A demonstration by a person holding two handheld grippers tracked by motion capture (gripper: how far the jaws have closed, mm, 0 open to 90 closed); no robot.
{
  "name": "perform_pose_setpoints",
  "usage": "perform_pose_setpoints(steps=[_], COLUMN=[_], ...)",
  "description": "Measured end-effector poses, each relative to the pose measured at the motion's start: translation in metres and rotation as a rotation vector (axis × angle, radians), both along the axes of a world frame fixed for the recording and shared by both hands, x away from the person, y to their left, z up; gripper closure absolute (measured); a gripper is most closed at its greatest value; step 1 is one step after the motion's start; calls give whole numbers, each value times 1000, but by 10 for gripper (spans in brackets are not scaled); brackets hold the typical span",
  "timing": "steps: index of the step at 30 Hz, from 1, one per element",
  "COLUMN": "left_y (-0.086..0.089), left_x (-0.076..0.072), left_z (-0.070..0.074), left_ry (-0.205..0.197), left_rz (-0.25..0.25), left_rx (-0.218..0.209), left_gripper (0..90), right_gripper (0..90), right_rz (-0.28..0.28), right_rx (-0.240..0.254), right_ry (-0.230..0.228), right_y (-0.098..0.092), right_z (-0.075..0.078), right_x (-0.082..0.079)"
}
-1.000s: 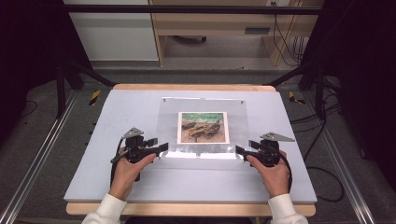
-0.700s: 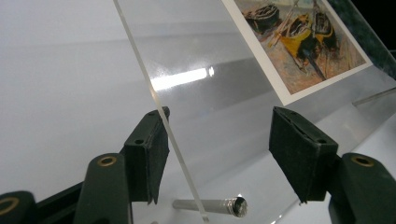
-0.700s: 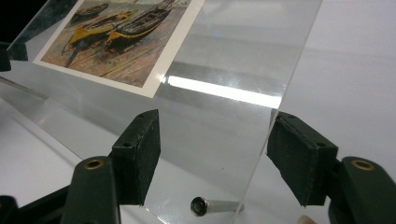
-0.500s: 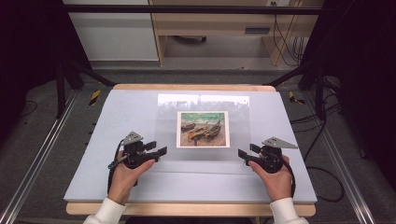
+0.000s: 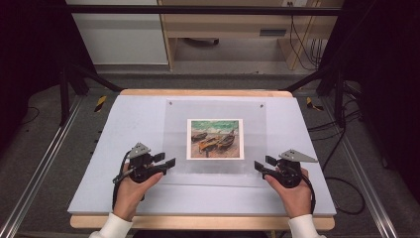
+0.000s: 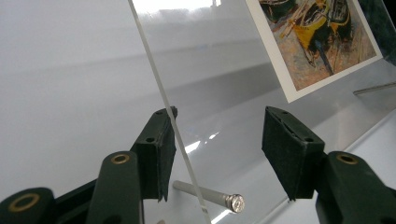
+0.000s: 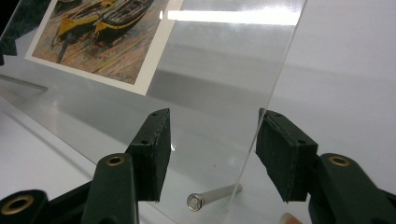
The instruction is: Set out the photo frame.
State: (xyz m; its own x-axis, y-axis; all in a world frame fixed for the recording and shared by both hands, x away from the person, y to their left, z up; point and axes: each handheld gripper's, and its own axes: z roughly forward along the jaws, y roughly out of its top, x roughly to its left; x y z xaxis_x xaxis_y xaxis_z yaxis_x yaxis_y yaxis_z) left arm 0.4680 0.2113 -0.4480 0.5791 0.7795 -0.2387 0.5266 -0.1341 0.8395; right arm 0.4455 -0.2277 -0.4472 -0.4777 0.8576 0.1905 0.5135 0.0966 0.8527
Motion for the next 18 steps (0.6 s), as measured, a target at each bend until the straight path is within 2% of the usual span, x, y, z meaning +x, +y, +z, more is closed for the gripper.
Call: perform_pose_setpoints(steps=[18], left_y=[1], left_x=[-8], left_z=[0], left_ry=[-11], left_rz=[-4], left_rx=[21], left_gripper=[473], right_gripper=[484], right_rz=[-1], right_rx=[-26], right_ry=[-15], right_y=[1], right_z=[0], right_x=[-9])
